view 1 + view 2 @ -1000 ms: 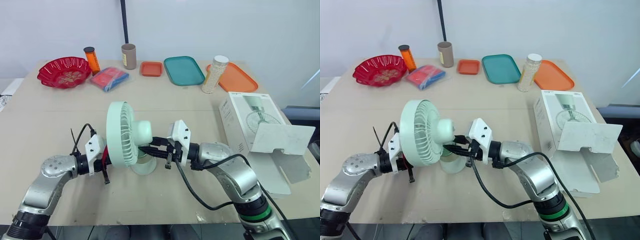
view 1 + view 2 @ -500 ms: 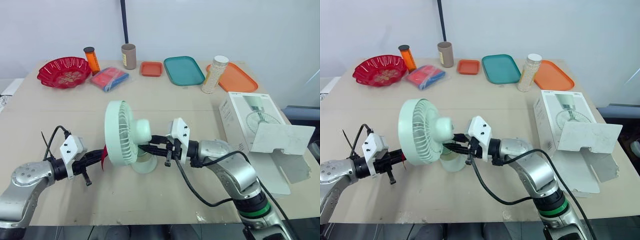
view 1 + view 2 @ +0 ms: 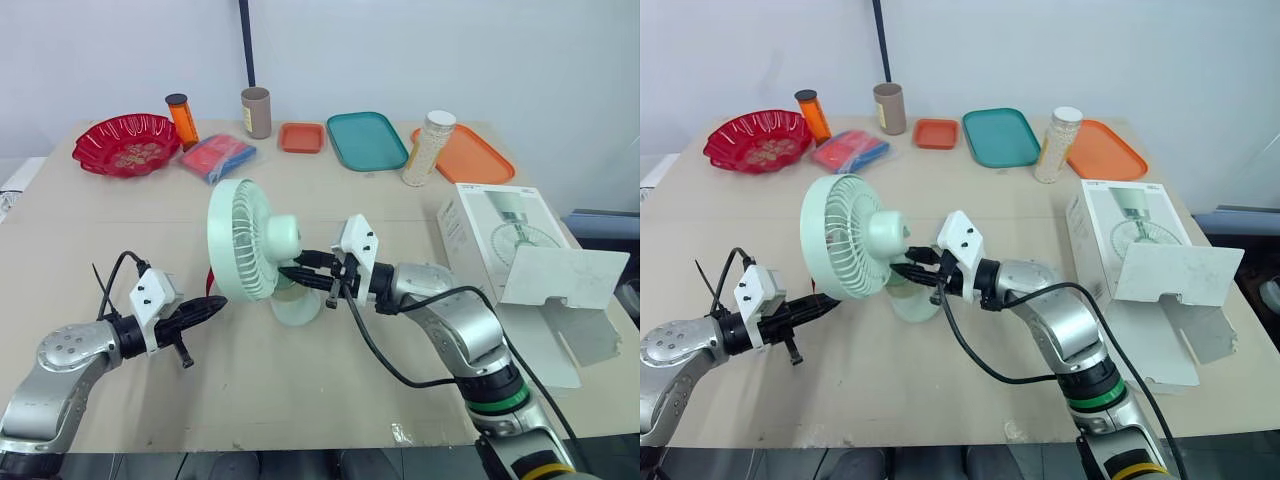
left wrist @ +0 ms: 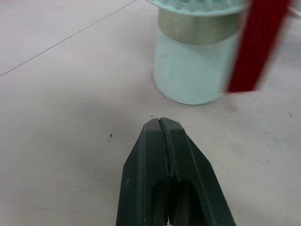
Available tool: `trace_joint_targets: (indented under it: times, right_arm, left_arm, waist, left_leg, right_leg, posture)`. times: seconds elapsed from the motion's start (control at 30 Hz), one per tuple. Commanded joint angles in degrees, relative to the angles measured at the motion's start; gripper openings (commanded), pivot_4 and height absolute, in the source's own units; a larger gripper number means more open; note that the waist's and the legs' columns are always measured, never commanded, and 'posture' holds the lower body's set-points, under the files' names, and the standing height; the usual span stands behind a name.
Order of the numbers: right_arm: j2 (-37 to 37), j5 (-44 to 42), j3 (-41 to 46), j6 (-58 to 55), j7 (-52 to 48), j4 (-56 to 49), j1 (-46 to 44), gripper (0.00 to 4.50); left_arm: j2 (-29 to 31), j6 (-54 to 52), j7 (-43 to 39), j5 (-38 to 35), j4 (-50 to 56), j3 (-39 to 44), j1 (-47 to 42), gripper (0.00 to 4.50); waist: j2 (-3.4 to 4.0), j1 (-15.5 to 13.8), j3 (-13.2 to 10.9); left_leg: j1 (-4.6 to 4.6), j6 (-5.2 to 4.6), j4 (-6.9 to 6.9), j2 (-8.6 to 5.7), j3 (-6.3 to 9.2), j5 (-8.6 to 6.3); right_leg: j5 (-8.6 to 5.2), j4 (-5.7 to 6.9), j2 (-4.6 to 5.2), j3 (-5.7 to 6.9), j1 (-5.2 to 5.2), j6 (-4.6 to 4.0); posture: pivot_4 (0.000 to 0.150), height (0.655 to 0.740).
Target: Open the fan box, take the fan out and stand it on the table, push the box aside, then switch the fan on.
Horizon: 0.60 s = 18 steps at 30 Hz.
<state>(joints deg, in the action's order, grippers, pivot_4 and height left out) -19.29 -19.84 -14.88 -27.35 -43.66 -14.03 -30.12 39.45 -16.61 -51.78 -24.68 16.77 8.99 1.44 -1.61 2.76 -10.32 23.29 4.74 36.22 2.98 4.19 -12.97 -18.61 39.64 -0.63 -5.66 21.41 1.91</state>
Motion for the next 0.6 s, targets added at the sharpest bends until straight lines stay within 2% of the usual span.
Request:
trace_joint_targets:
  times: [0.03,0.6]
  right_arm:
    - [1.30,0.72,1.72,4.07,0.31,0.65,-2.29,0.91]
    - [4.00,3.91,3.17,12.87,0.09,11.05,-5.35,0.91]
  left_arm:
    - [0.24,0.23,0.20,-0.19,1.69,0.20,-0.82,0.05]
    - [-0.39,0.50,0.51,-0.27,2.04,-0.10,-0.66,0.05]
  waist:
    - [0.00,0.02,0.00]
    - [0.01,0.01,0.00]
  left_leg:
    - [0.00,0.00,0.00,0.00,0.00,0.00]
    - [-0.03,0.00,0.01,0.00,-0.01,0.00]
  right_leg:
    - [0.00,0.00,0.00,0.00,0.00,0.00]
    - [-0.01,0.08,0.00,-0.01,0.02,-0.01]
  posture:
    - [0.150,0.7400]
    - [0.150,0.7400]
